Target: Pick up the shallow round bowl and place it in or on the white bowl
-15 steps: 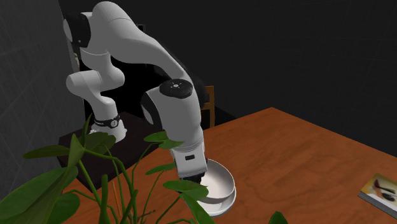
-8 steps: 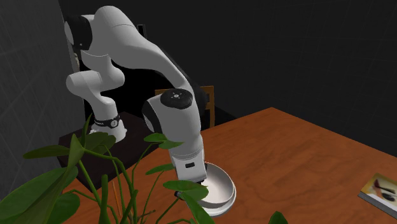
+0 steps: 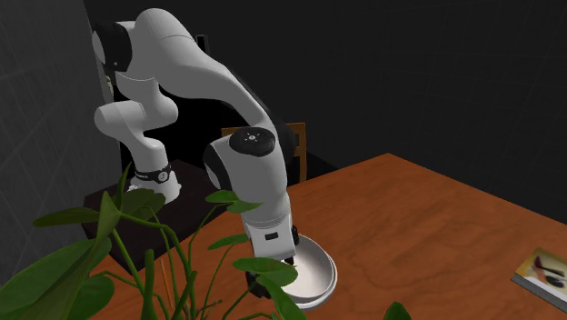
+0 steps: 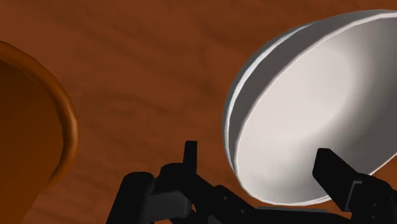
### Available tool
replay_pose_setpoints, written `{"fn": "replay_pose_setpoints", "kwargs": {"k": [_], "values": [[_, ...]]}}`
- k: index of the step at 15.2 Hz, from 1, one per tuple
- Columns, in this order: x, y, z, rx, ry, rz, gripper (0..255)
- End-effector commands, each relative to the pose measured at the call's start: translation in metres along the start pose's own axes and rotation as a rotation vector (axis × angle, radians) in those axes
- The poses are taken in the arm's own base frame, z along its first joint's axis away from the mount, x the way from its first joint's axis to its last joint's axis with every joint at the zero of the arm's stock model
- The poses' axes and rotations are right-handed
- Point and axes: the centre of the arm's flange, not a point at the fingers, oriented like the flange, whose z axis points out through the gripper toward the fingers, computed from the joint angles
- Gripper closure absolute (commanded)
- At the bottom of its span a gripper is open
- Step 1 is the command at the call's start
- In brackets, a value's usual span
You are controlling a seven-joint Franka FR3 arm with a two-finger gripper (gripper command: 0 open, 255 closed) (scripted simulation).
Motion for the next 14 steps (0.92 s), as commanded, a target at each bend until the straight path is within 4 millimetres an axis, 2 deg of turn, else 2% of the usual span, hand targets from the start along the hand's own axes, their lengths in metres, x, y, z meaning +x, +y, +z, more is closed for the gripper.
{"fn": "replay_pose_setpoints", "kwargs": {"k": [1, 2, 6, 14], "values": [[0.000, 0.000, 0.000, 0.000, 0.000, 0.000, 0], [0.000, 0.000, 0.000, 0.000, 0.000, 0.000, 0], [0.000, 0.000, -0.050, 0.000, 0.000, 0.000, 0], [0.000, 0.000, -0.050, 0.000, 0.000, 0.000, 0]]}}
